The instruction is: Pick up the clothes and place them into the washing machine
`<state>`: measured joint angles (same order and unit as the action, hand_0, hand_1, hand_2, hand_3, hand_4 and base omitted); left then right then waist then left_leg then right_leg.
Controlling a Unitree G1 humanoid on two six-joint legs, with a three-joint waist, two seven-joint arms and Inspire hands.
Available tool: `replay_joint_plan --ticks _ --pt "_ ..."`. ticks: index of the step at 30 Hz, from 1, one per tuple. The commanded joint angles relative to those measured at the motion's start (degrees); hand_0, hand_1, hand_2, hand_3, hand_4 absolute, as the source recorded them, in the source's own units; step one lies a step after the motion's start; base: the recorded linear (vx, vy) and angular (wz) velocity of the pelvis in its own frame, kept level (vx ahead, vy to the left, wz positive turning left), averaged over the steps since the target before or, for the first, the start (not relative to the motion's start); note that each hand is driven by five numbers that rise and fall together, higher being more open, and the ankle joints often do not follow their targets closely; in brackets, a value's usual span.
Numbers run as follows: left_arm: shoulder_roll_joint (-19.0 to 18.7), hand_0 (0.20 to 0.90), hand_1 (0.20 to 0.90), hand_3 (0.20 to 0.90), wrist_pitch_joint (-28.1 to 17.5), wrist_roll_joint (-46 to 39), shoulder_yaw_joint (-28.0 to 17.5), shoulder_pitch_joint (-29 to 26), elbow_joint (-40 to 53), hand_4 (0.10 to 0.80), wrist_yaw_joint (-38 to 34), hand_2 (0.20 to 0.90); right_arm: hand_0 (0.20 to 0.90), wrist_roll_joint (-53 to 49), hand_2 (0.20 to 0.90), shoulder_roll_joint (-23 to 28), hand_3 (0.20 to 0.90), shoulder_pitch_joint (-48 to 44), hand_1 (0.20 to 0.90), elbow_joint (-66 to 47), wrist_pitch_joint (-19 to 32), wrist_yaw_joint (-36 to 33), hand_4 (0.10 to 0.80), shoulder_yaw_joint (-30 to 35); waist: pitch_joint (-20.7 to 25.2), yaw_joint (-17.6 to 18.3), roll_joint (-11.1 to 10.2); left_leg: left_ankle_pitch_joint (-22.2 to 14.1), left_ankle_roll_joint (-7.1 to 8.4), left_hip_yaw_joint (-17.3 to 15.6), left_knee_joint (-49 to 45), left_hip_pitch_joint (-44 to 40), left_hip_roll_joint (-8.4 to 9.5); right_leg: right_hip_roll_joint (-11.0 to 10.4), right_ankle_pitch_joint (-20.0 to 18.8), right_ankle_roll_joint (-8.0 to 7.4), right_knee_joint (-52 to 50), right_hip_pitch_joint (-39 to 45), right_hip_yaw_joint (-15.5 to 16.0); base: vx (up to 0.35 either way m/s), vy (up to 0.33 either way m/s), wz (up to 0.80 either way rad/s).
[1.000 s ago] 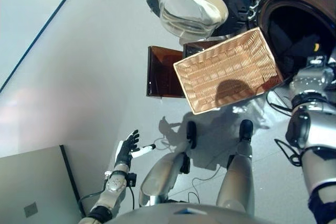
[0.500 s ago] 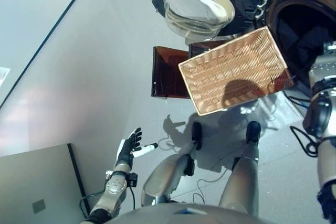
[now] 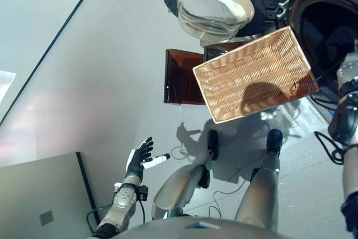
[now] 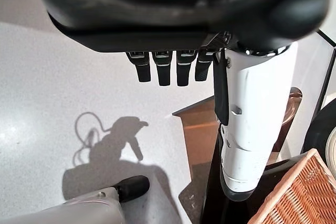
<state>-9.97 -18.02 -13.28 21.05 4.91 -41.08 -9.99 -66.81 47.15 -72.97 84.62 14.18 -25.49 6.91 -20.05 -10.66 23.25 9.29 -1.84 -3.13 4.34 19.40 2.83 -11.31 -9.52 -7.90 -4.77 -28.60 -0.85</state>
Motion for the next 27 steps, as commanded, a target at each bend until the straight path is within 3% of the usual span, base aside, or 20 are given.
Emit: replay_joint_plan --ticks 1,27 --pt "-5.1 0.900 0.900 0.900 -2.3 -1.2 0.0 0.2 -1.5 0.800 -2.9 0.900 0.900 3.6 0.900 6.2 0.900 -7.3 0.900 -8.6 8.2 0.0 0.800 -7.7 5.1 -2.1 0.7 1.1 4.44 0.6 -1.1 4.7 1.13 3.7 9.8 3.46 -9.6 -2.8 -1.5 0.006 0.018 -0.05" --pt "-5.0 0.900 0.900 0.900 -2.2 -1.2 -0.8 -0.2 -3.3 0.800 -4.3 0.900 0.900 5.4 0.900 4.1 0.900 -8.0 0.900 -8.9 8.2 -3.0 0.800 -8.4 6.3 -2.1 -0.5 0.5 4.37 0.3 -1.8 4.6 0.98 3.8 9.9 3.71 -9.3 -2.3 -1.4 0.000 0.001 0.00"
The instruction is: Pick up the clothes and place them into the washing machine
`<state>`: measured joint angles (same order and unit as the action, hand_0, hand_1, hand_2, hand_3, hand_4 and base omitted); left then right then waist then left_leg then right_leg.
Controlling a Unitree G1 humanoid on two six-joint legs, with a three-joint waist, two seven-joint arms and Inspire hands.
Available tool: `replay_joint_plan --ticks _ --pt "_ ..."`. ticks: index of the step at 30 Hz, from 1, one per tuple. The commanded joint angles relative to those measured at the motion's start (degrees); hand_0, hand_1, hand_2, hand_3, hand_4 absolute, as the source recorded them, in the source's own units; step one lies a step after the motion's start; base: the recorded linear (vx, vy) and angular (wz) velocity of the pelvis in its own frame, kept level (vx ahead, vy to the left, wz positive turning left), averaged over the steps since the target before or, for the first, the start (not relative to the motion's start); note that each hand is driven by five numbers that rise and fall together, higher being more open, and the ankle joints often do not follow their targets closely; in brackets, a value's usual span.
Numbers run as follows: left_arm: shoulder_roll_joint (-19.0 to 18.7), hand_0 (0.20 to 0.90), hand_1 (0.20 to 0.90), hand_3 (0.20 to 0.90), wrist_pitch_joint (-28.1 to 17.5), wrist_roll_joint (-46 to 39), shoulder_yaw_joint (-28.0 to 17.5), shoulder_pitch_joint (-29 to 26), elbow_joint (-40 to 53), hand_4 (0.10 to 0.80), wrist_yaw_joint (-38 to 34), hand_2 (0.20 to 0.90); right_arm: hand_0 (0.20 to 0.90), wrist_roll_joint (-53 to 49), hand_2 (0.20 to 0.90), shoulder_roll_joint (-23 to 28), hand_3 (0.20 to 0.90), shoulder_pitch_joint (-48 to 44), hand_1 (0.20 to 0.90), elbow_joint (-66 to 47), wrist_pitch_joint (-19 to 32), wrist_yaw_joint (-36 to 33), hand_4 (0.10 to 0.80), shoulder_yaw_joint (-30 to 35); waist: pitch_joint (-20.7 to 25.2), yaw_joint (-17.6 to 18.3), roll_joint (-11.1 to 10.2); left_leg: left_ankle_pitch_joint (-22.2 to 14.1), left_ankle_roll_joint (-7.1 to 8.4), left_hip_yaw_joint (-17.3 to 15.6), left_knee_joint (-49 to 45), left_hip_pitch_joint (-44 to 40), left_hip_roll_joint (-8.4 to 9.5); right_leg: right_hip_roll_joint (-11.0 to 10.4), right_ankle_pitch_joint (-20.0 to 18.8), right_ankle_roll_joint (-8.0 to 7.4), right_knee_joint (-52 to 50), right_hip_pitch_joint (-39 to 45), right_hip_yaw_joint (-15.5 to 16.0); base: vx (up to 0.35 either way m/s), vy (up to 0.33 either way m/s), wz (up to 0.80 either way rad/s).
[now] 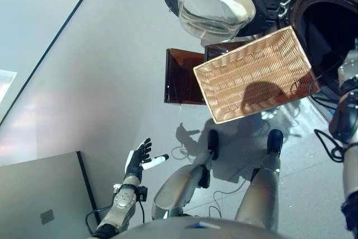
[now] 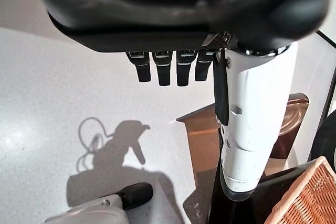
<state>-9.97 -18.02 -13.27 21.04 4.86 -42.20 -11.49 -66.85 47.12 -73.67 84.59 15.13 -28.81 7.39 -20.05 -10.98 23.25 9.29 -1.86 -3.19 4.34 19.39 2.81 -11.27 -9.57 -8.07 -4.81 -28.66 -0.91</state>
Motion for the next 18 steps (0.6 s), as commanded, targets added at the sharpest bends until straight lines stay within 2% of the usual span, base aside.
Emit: replay_joint_plan --ticks 1,4,7,13,15,16,17,18 --pt "-5.0 0.900 0.900 0.900 -2.2 -1.2 -0.8 -0.1 -2.2 0.800 -2.8 0.900 0.900 6.1 0.900 3.9 0.900 -7.1 0.900 -8.8 7.0 0.1 0.800 -9.0 6.3 -1.7 -0.6 0.5 4.37 0.3 -1.9 4.6 1.00 3.9 9.9 3.90 -9.2 -2.2 -1.4 0.000 0.000 0.00" --pt "-5.1 0.900 0.900 0.900 -2.3 -0.9 -1.3 -0.3 -2.1 0.800 -3.2 0.900 0.900 14.1 0.900 2.1 0.900 -5.4 0.900 -8.9 4.5 -1.6 0.800 -11.7 5.7 -1.6 -1.1 0.4 4.30 0.3 -2.2 4.8 0.87 4.0 9.6 3.94 -9.1 -2.3 -1.5 -0.013 -0.002 -0.03" --pt "-5.0 0.900 0.900 0.900 -2.5 -0.5 -1.5 -0.5 -2.1 0.800 -3.8 0.900 0.900 17.6 0.900 -0.1 0.900 -3.7 0.900 -9.4 3.8 -2.2 0.800 -12.6 5.4 -1.4 -1.4 0.3 4.20 0.1 -2.3 4.8 0.83 4.0 9.3 3.93 -8.9 -2.3 -1.6 -0.010 0.002 -0.09" --pt "-3.6 0.900 0.900 0.900 -2.9 0.3 -3.1 -1.4 -3.6 0.800 -5.6 0.900 0.900 24.4 0.900 -8.0 0.900 4.8 0.900 -17.8 5.3 -4.2 0.800 -11.1 4.4 -0.1 -2.4 0.0 4.03 -0.7 -3.0 5.3 0.46 4.5 8.8 4.10 -8.7 -2.5 -2.3 -0.007 0.002 -0.10" --pt "-2.9 0.900 0.900 0.900 -2.9 0.6 -3.7 -1.6 -4.8 0.800 -6.2 0.900 0.900 26.5 0.900 -11.9 0.900 10.5 0.900 -22.6 6.1 -4.2 0.800 -9.7 3.9 0.6 -3.0 -0.4 3.93 -1.0 -3.6 5.3 0.24 4.6 8.8 4.20 -8.6 -2.2 -2.5 0.007 0.000 -0.09" --pt "-3.0 0.900 0.900 0.900 -3.0 0.6 -3.7 -1.5 -4.8 0.800 -6.2 0.900 0.900 26.7 0.900 -12.1 0.900 10.8 0.900 -22.9 6.1 -4.5 0.800 -9.5 4.0 0.6 -3.1 -0.4 3.93 -1.0 -3.6 5.2 0.25 4.6 8.8 4.20 -8.6 -2.2 -2.5 0.008 -0.009 -0.05" --pt "-2.5 0.900 0.900 0.900 -2.8 1.3 -4.2 -1.8 -5.8 0.800 -6.7 0.900 0.900 29.2 0.900 -14.9 0.900 14.9 0.900 -26.6 6.4 -4.2 0.800 -9.5 3.8 1.0 -3.5 -0.6 3.88 -1.2 -3.9 5.2 0.12 4.8 8.8 4.24 -8.6 -2.0 -2.7 0.000 0.000 0.00" --pt "-2.6 0.900 0.900 0.900 -2.8 1.4 -4.2 -1.7 -5.9 0.800 -6.8 0.900 0.900 29.4 0.900 -15.1 0.900 15.2 0.900 -27.0 6.3 -4.4 0.800 -9.4 3.8 1.0 -3.6 -0.6 3.88 -1.2 -4.0 5.2 0.12 4.8 8.8 4.24 -8.6 -1.9 -2.7 0.000 0.000 0.00"
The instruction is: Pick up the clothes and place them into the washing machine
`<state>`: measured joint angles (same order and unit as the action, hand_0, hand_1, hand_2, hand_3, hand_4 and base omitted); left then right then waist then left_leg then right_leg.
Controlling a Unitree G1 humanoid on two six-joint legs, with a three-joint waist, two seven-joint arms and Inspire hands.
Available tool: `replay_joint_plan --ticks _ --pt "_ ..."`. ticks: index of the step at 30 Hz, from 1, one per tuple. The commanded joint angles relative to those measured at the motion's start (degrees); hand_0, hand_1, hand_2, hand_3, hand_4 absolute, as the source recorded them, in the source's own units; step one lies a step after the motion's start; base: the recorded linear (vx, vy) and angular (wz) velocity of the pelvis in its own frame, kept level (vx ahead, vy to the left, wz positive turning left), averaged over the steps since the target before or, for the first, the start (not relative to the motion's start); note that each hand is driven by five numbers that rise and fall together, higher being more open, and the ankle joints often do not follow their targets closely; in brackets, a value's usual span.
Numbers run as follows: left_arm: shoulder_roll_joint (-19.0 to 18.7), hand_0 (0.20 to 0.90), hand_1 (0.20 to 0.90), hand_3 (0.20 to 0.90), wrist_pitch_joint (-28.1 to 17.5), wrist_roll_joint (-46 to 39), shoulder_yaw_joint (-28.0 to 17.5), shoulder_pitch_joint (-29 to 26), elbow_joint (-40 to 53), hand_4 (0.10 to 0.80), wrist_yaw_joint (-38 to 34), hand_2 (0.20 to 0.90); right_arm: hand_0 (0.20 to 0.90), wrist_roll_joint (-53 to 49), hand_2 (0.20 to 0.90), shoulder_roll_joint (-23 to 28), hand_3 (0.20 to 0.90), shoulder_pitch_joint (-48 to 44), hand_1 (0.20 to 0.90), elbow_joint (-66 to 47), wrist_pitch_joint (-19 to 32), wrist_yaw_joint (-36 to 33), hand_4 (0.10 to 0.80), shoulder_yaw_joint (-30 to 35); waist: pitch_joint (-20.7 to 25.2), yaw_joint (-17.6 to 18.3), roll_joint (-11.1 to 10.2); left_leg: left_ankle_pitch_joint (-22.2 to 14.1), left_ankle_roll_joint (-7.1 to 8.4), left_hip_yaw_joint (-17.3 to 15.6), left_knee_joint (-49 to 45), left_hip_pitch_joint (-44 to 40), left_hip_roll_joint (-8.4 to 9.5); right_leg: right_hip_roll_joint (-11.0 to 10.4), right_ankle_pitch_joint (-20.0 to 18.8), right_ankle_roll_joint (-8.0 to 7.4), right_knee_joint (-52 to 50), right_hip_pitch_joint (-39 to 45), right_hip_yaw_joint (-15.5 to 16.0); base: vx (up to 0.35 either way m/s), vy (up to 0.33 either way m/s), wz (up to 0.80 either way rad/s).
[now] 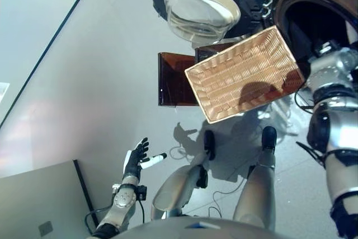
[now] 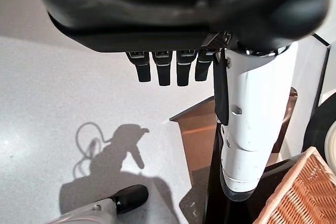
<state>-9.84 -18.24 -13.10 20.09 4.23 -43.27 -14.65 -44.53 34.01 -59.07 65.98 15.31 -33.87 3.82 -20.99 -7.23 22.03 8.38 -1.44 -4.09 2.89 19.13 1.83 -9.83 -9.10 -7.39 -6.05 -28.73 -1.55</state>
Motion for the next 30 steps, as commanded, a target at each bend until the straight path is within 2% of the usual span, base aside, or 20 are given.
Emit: replay_joint_plan --ticks 1,3,13,21,30 --pt "-2.6 0.900 0.900 0.900 -2.5 1.4 -3.5 -1.1 -5.1 0.800 -3.8 0.900 0.900 8.1 0.900 -3.2 0.900 3.1 0.900 -10.8 6.3 0.7 0.800 -5.8 4.7 -2.5 -2.6 0.1 3.44 -0.4 -2.7 5.4 1.03 3.4 8.4 3.60 -7.4 -1.8 -2.2 0.000 0.000 0.00" --pt "-1.9 0.900 0.900 0.900 -2.4 2.5 -4.2 -1.1 -5.9 0.800 -4.2 0.900 0.900 11.4 0.900 -7.5 0.900 10.1 0.900 -16.8 6.4 1.5 0.800 -5.8 4.5 -1.7 -3.5 -0.3 3.43 -0.5 -3.4 5.4 0.88 3.5 8.4 3.67 -7.4 -1.5 -2.2 0.010 -0.007 -0.02" --pt "-1.4 0.900 0.900 0.900 -2.5 4.3 -6.4 -1.4 -8.4 0.800 -5.9 0.900 0.900 19.4 0.900 -14.5 0.900 24.5 0.900 -25.1 5.7 1.9 0.800 -7.0 4.8 -0.3 -5.5 -1.6 3.19 -0.8 -5.0 5.0 0.59 3.5 8.5 3.61 -7.3 -0.3 -2.2 0.000 0.000 0.00" --pt "-1.3 0.900 0.900 0.900 -2.4 5.7 -7.2 -1.7 -10.3 0.800 -6.6 0.900 0.900 22.3 0.900 -16.8 0.900 30.2 0.900 -22.9 4.2 3.7 0.800 -9.5 5.6 0.3 -7.1 -2.6 3.26 -0.9 -5.5 3.0 0.21 3.6 8.6 3.42 -6.8 2.4 -2.1 0.031 -0.016 -0.01" --pt "-0.8 0.900 0.900 0.900 -1.0 10.2 -7.7 -2.6 -16.6 0.800 -7.2 0.900 0.900 28.6 0.900 -17.8 0.900 37.5 0.900 -14.5 1.9 4.8 0.800 -11.4 7.4 1.0 -10.4 -3.3 4.06 0.1 -4.1 -4.2 -0.42 3.0 8.1 2.46 -1.4 12.1 -0.1 0.096 -0.054 0.03"
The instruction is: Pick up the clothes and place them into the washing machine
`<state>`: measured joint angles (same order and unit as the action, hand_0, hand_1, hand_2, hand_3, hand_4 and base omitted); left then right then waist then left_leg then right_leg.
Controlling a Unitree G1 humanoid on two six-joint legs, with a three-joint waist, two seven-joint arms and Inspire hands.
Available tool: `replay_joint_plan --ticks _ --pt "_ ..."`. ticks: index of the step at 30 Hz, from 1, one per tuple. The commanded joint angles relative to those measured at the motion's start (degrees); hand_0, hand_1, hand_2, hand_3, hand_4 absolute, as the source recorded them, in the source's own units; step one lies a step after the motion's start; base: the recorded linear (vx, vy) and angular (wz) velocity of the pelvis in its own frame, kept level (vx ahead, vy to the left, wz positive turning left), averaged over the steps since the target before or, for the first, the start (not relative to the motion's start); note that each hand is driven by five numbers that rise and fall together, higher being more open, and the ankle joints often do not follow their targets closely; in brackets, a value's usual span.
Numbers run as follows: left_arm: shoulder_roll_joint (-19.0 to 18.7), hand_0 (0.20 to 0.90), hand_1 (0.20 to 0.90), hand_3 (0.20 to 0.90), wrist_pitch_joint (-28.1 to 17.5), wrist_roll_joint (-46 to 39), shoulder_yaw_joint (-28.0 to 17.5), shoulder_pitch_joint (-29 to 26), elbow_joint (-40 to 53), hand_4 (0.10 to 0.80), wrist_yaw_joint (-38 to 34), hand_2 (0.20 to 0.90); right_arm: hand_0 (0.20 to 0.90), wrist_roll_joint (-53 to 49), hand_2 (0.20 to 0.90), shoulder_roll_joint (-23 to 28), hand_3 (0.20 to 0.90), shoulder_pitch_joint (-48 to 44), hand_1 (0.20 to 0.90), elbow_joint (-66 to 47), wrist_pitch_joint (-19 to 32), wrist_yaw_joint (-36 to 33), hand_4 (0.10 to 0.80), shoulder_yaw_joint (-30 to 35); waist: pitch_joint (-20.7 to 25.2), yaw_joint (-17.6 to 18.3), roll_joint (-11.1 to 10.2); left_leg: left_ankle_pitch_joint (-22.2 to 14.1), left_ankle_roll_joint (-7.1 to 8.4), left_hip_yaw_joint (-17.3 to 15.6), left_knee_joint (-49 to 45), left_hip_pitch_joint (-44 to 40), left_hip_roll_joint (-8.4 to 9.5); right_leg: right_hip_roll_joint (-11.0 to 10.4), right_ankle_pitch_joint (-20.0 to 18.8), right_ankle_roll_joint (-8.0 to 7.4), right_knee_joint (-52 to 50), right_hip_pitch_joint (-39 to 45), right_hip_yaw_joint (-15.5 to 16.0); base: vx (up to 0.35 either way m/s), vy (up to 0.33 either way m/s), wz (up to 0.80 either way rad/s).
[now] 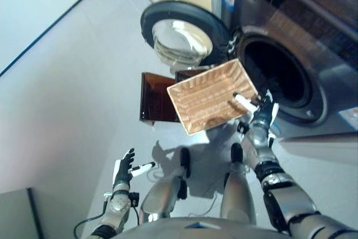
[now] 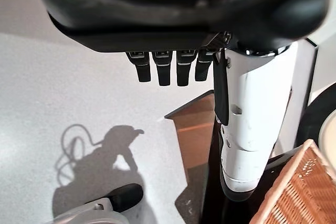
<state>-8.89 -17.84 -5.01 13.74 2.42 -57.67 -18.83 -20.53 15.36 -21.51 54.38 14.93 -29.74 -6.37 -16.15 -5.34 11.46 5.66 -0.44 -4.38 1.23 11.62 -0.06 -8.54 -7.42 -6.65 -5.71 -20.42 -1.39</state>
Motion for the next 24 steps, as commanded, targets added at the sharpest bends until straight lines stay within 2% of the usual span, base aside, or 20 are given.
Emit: replay_joint_plan --ticks 1,5,6,7,11,15,20,24 --pt "-1.8 0.900 0.900 0.900 -1.1 3.2 -1.8 -1.0 -3.6 0.800 -3.0 0.900 0.900 7.5 0.900 1.0 0.900 1.0 0.900 -1.6 1.5 0.8 0.800 -2.2 2.9 -0.7 -0.3 -0.7 3.14 0.4 -2.1 2.4 1.35 1.8 6.3 1.60 -1.1 4.8 0.1 0.077 -0.049 0.00" --pt "-2.1 0.900 0.900 0.900 0.5 7.1 -3.2 -1.8 -10.2 0.800 -1.8 0.900 0.900 10.6 0.900 0.7 0.900 5.6 0.900 5.9 0.0 2.7 0.800 -2.0 5.5 -0.1 -3.1 -1.0 3.23 0.4 -0.8 -1.5 0.58 1.9 5.8 1.22 1.5 9.2 1.0 0.114 -0.081 -0.02" --pt "-2.1 0.900 0.900 0.900 0.5 7.1 -3.2 -1.9 -10.2 0.800 -1.8 0.900 0.900 10.6 0.900 0.7 0.900 5.6 0.900 5.9 0.1 2.7 0.800 -2.0 5.4 0.0 -3.1 -1.0 3.23 0.4 -0.7 -1.6 0.58 1.9 5.8 1.22 1.6 9.3 1.0 0.125 -0.088 -0.03" --pt "-2.2 0.900 0.900 0.900 1.3 8.4 -3.8 -2.0 -12.2 0.800 -1.5 0.900 0.900 10.6 0.900 0.1 0.900 7.3 0.900 8.8 -0.3 3.4 0.800 -1.1 6.3 0.3 -4.0 -1.1 3.24 0.4 -0.1 -3.3 0.31 2.0 5.6 1.17 2.1 10.9 1.2 0.056 -0.040 -0.03" --pt "-2.3 0.900 0.900 0.900 2.4 10.7 -4.5 -2.1 -15.2 0.800 -0.5 0.900 0.900 12.2 0.900 -1.3 0.900 9.7 0.900 13.3 -1.2 5.1 0.800 -1.3 8.7 0.9 -5.7 -1.3 3.31 0.0 1.2 -6.4 -0.17 2.5 5.4 0.98 3.8 13.7 1.1 0.086 -0.051 -0.06" --pt "-2.6 0.900 0.900 0.900 3.0 11.8 -5.1 -1.7 -17.1 0.800 0.3 0.900 0.900 14.5 0.900 -1.9 0.900 11.3 0.900 16.1 -2.1 6.1 0.800 -1.6 10.1 1.1 -6.6 -1.6 3.19 -0.6 2.2 -8.6 -0.33 2.7 4.8 0.76 5.2 15.9 0.8 0.049 -0.025 -0.11" --pt "-2.5 0.900 0.900 0.900 4.9 15.0 -4.7 -1.9 -20.2 0.800 2.4 0.900 0.900 23.6 0.900 -1.8 0.900 12.7 0.900 21.3 -5.3 7.0 0.800 -4.8 12.8 1.6 -7.7 -1.5 3.18 -1.4 3.8 -10.7 -0.49 2.9 3.4 -0.04 7.0 17.6 0.2 0.006 -0.022 -0.09" --pt "-2.1 0.900 0.900 0.900 5.7 16.0 -4.4 -2.3 -22.1 0.800 4.2 0.900 0.900 26.8 0.900 -1.8 0.900 14.1 0.900 23.4 -6.8 7.5 0.800 -5.0 13.7 2.5 -8.1 -1.5 3.38 -1.6 3.8 -11.3 -0.81 3.1 3.3 0.06 7.3 18.2 0.2 0.000 -0.004 -0.01"
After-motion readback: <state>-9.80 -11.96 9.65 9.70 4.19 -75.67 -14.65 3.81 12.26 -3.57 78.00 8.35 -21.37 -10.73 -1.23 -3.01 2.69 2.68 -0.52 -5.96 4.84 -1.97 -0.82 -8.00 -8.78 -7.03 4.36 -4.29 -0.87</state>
